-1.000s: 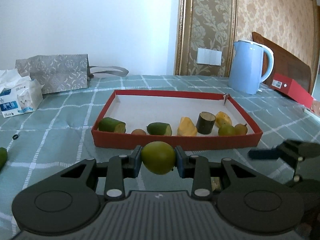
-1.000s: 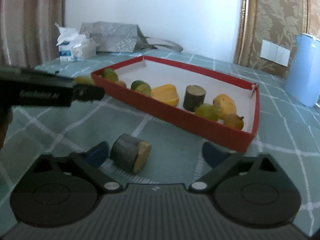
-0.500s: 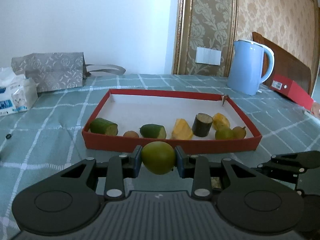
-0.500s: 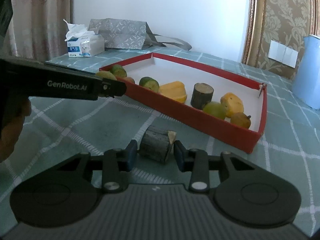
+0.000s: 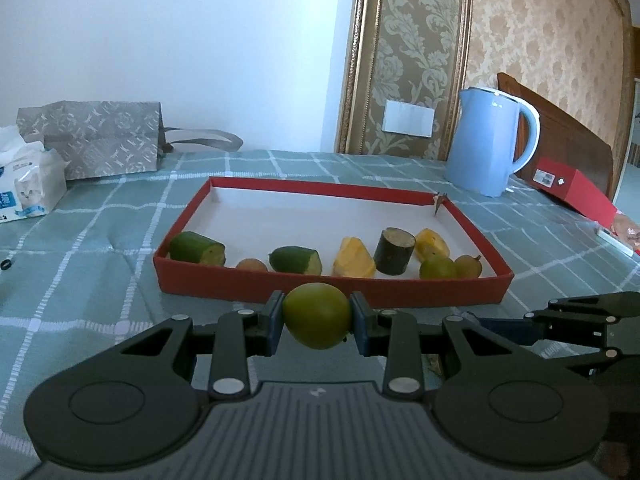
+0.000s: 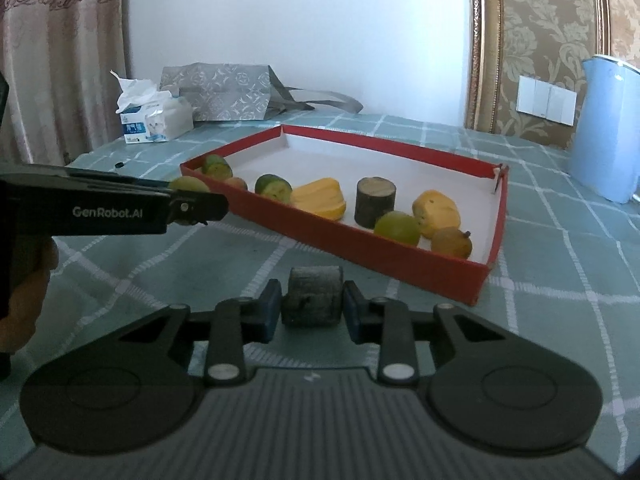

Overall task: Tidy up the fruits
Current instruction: 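Place the green fruit in the tray with the left tool while the right holds the dark piece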

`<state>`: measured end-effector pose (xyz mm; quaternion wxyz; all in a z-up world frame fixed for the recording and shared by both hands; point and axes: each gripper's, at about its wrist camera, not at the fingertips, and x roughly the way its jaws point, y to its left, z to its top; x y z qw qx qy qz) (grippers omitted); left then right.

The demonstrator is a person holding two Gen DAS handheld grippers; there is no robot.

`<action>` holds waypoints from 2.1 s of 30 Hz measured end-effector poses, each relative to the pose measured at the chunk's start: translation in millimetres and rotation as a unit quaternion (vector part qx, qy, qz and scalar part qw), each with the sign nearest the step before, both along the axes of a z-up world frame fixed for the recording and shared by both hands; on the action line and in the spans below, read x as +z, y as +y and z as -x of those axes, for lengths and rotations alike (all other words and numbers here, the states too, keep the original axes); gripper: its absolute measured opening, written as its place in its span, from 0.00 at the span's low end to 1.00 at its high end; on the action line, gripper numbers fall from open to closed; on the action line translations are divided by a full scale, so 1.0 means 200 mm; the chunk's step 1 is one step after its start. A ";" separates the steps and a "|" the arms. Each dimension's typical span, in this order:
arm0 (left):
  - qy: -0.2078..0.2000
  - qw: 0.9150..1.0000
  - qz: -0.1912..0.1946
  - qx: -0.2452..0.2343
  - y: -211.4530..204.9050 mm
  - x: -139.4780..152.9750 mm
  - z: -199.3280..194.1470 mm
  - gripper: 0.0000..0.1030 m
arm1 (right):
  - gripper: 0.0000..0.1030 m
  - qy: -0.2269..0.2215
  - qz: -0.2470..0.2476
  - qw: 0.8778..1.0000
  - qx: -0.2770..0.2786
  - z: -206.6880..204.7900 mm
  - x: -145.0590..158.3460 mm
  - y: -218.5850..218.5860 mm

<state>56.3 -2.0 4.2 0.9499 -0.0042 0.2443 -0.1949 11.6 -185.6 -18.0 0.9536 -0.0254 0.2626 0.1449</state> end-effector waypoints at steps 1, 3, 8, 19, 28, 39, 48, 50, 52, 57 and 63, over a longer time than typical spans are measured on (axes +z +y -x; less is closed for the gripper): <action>0.001 1.000 0.000 0.000 0.00 0.00 0.00 0.33 | 0.30 -0.002 0.005 1.000 0.000 0.00 0.00 0.01; 0.003 1.000 0.001 -0.001 0.00 0.00 -0.01 0.33 | 0.30 -0.005 0.013 1.000 -0.001 0.00 0.00 0.02; -0.004 1.000 0.003 -0.001 0.01 0.02 -0.01 0.33 | 0.30 -0.025 0.019 0.999 -0.012 0.03 0.02 0.01; -0.014 1.000 0.012 0.001 -0.02 0.03 -0.04 0.33 | 0.30 -0.073 -0.022 0.996 -0.041 0.08 0.09 -0.08; -0.034 0.999 0.007 0.017 -0.09 0.10 -0.13 0.33 | 0.30 -0.069 -0.036 0.996 -0.047 0.07 0.09 -0.11; -0.050 0.997 -0.011 0.053 -0.18 0.18 -0.34 0.33 | 0.30 -0.053 -0.026 0.997 -0.039 0.04 0.06 -0.09; -0.037 0.996 -0.029 0.074 -0.21 0.15 -0.50 0.33 | 0.30 -0.045 -0.017 0.998 -0.034 0.03 0.04 -0.06; -0.030 0.996 -0.038 0.078 -0.23 0.12 -0.54 0.33 | 0.30 -0.042 -0.016 0.998 -0.034 0.03 0.04 -0.06; -0.020 0.995 -0.045 0.087 -0.24 0.10 -0.58 0.33 | 0.30 -0.040 -0.013 0.999 -0.033 0.03 0.03 -0.05; -0.001 0.994 -0.045 0.103 -0.25 0.05 -0.65 0.56 | 0.30 -0.037 -0.009 0.999 -0.027 0.03 0.03 -0.04; -0.016 0.993 -0.044 0.109 -0.24 0.06 -0.61 0.75 | 0.30 -0.033 -0.007 0.999 -0.024 0.02 0.02 -0.03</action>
